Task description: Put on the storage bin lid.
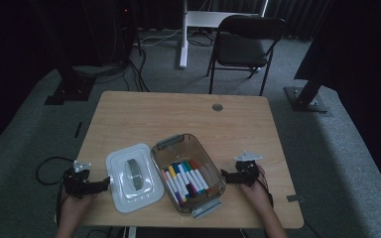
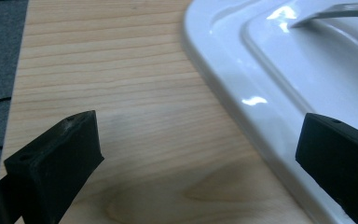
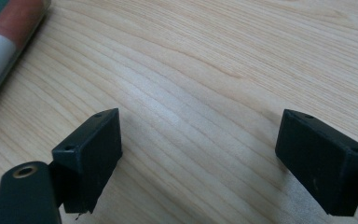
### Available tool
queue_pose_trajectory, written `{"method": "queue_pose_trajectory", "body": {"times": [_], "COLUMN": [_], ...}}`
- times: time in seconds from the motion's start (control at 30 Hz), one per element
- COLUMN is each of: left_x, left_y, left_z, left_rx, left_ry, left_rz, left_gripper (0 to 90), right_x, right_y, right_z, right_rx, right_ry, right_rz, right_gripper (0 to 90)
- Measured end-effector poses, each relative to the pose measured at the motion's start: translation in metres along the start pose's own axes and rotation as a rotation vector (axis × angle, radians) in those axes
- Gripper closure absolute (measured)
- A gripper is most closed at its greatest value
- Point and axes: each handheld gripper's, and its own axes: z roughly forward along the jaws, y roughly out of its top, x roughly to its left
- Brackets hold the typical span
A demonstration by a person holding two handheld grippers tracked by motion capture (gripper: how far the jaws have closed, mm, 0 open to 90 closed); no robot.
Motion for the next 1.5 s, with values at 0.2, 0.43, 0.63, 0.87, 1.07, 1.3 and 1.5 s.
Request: {"method": "queue_pose_trajectory", "body": {"times": [0.2,0.43,0.63,0.87,1.07,1.3,1.5], "left_x": [-0.019,-0.047,-0.070,-0.092,-0.104,-0.108,-0.107], "left_y": [0.000,0.002,0.000,0.002,0.007,0.012,0.014], "left_z": [-0.010,-0.014,-0.008,-0.005,-0.001,0.012,0.021], "left_rx": [-0.020,-0.019,-0.033,-0.054,-0.077,-0.085,-0.069], "left_ry": [-0.055,-0.130,-0.188,-0.241,-0.247,-0.183,-0.164], "left_rz": [0.023,0.088,0.117,0.142,0.139,0.120,0.088], "left_gripper": [0.6,0.6,0.6,0.6,3.3,14.1,32.9], "right_x": [0.000,0.000,0.000,0.000,0.000,0.000,0.001], "right_y": [0.000,0.000,0.000,0.000,0.000,0.000,-0.001], "right_z": [0.000,0.000,0.000,0.000,0.000,0.000,-0.001], "right_rx": [0.000,0.000,0.000,0.000,0.000,0.000,0.000], "right_ry": [0.000,0.000,0.000,0.000,0.000,0.000,-0.003], "right_rz": [0.000,0.000,0.000,-0.002,-0.001,-0.001,0.001], "right_gripper": [13.9,14.0,13.9,13.9,13.9,14.0,14.0]}}
